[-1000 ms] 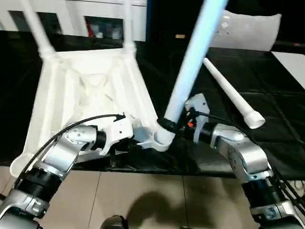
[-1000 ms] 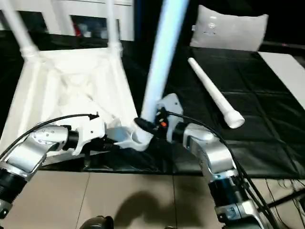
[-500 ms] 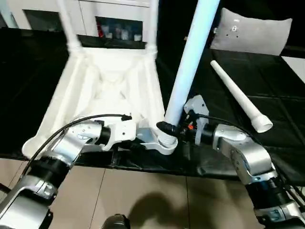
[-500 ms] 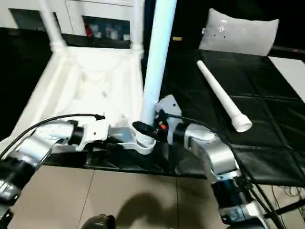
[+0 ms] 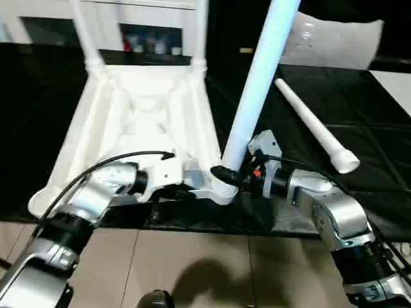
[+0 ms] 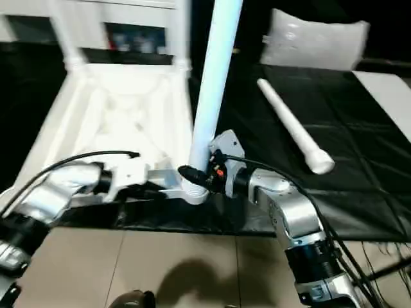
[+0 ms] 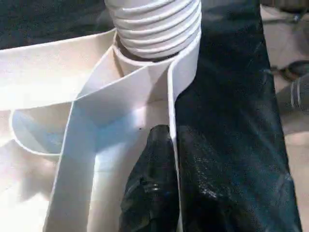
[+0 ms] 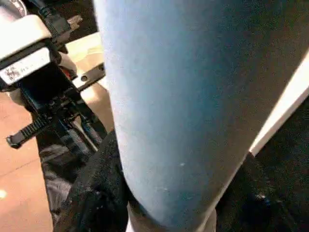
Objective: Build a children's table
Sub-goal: Insert table leg to table base
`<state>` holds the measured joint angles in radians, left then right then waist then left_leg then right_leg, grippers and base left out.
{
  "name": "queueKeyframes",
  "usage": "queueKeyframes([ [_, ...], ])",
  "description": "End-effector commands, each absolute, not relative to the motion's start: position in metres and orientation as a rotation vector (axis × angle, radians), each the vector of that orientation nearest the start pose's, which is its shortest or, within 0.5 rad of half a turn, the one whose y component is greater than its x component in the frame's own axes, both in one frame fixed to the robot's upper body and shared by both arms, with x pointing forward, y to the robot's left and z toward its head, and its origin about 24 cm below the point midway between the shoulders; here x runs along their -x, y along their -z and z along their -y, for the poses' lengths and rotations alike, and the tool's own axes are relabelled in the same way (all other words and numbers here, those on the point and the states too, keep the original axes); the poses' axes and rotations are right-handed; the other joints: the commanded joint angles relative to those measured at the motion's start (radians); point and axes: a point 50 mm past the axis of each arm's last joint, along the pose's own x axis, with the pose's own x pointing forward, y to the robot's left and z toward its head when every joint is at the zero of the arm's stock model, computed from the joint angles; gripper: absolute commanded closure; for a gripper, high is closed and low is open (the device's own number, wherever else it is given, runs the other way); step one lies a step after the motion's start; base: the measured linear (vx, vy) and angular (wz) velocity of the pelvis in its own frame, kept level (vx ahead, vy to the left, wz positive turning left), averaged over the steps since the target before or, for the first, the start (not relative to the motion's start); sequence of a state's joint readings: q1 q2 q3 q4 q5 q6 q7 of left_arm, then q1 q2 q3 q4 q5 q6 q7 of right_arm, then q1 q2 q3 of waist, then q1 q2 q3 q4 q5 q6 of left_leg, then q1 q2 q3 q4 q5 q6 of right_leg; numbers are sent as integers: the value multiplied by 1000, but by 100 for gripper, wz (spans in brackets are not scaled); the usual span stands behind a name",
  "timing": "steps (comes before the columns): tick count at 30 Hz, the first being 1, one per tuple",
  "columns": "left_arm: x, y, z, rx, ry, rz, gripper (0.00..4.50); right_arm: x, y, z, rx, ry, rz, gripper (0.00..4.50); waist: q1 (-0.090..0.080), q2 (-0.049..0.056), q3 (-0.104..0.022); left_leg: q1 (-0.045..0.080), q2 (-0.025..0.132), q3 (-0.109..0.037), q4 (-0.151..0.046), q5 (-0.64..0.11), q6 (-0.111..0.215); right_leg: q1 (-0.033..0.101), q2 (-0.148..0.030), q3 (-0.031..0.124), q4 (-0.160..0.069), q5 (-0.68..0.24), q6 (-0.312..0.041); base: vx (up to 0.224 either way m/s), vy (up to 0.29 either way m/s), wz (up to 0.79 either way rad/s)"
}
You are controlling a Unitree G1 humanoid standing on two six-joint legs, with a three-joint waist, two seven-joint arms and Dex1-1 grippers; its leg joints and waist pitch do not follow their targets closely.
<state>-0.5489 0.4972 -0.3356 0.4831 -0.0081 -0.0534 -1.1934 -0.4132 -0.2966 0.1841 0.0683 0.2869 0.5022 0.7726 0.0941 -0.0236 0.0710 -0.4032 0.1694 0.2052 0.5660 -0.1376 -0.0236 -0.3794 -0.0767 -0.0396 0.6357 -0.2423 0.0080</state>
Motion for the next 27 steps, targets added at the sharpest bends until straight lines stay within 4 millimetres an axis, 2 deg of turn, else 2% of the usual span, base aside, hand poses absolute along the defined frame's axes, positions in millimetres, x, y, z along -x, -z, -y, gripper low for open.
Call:
queueKeyframes([
  [1, -307, -75, -143, -444, 1351, -226, 450, -296, -71, 112, 34, -989, -366, 260, -2, -3, -57, 37, 67, -33, -63, -227, -7, 20, -80, 45, -77, -60, -212, 0, 0, 0],
  [3, -306, -76, -144, -428, 1355, -229, 450, -297, -70, 112, 43, -988, -373, 260, -3, -2, -58, 36, 66, -32, -61, -202, 7, 22, -78, 44, -74, -28, -219, 0, 0, 0],
  [4, -306, -76, -144, -421, 1359, -234, 450, -298, -70, 112, 44, -987, -374, 260, -6, -8, -58, 37, 66, -30, -61, -193, 17, 21, -75, 43, -74, -12, -223, 0, 0, 0],
  [6, -304, -76, -144, -424, 1373, -250, 450, -300, -70, 112, 45, -990, -377, 261, -6, -5, -57, 36, 66, -30, -60, -192, 24, 22, -77, 43, -75, -22, -224, 0, 0, 0],
  [12, -304, -72, -144, -483, 1373, -343, 450, -305, -66, 111, 81, -1032, -429, 261, -10, 0, -54, 39, 68, -29, -61, -219, 9, 20, -77, 45, -80, -71, -226, 0, 0, 0],
  [15, -306, -72, -145, -513, 1361, -365, 450, -308, -65, 112, 81, -1030, -438, 261, -9, -1, -54, 42, 68, -29, -62, -235, 0, 19, -77, 46, -83, -88, -225, 0, 0, 0],
  [20, -306, -73, -146, -548, 1347, -377, 450, -312, -61, 120, -20, -983, -437, 261, -7, 0, -55, 44, 71, -31, -66, -263, -18, 18, -78, 46, -83, -100, -223, 0, 0, 0],
  [21, -307, -74, -147, -541, 1331, -368, 450, -310, -57, 125, -90, -970, -437, 261, -6, -1, -56, 44, 71, -31, -65, -265, -19, 19, -79, 46, -82, -93, -225, 0, 0, 0],
  [27, -310, -75, -147, -521, 1292, -350, 450, -301, -42, 137, -229, -919, -425, 261, -3, -2, -58, 41, 69, -29, -61, -231, 1, 22, -79, 45, -80, -31, -235, 0, 0, 0],
])
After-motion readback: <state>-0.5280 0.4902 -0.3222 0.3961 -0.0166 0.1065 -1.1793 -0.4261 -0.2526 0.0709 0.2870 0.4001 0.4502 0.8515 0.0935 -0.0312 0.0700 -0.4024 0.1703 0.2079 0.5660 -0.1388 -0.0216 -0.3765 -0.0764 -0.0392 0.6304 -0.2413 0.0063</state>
